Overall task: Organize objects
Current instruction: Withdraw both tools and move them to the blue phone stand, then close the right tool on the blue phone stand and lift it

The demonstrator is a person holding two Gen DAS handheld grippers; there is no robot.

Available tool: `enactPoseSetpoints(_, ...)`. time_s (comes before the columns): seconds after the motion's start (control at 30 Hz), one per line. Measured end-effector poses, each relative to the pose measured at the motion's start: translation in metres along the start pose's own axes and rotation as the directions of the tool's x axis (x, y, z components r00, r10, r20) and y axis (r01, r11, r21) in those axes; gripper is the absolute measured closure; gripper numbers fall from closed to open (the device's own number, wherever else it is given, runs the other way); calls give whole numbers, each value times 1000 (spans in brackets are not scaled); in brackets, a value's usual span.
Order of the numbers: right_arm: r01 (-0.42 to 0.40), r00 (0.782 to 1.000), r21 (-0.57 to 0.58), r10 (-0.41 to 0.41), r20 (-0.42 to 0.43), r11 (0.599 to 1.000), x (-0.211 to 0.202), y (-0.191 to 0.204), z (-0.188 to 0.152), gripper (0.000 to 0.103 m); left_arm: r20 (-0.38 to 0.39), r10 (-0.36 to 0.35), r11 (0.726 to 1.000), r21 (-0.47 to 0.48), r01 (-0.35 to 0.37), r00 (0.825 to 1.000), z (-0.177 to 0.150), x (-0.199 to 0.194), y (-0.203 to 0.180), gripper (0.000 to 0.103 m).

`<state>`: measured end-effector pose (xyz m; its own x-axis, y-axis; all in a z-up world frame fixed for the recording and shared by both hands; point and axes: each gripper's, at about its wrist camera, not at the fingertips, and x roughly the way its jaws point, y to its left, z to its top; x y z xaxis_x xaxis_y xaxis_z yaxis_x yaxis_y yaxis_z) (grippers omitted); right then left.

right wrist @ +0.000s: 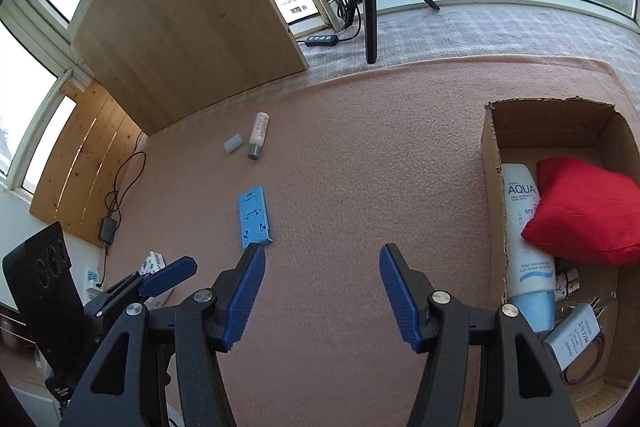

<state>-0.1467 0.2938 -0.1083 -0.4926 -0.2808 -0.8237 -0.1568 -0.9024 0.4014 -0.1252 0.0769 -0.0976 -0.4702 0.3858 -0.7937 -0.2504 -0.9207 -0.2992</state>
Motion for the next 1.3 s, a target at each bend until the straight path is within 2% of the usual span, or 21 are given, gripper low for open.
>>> enactPoseSetpoints(0.17,-31,998,-44,29,-49,999,23,26,3,47,-11,-15,999,-46,15,1000,0,5,23,36)
enactPoseSetpoints(0.37,-62,992,-35,58,-110,997,56,43,13,47,-34,-47,995,-89,44,998,2,25,39,37)
enactPoseSetpoints(0.63,-70,978,-24,64,-197,997,102,53,18,47,-58,-79,992,-107,72,995,8,55,44,37)
enactPoseSetpoints(0.8,-63,973,-24,56,-225,998,123,58,20,47,-64,-85,991,-104,78,994,13,68,44,42)
enactPoseSetpoints(0.9,-53,972,-40,43,-232,998,131,62,23,48,-64,-89,991,-103,82,994,17,74,44,48)
enactPoseSetpoints(0.97,-41,971,-55,26,-238,998,137,65,26,53,-63,-93,991,-107,86,994,18,76,45,53)
enactPoseSetpoints(1.3,-30,964,-105,1,-266,994,153,71,25,72,-70,-102,989,-118,93,992,18,87,48,63)
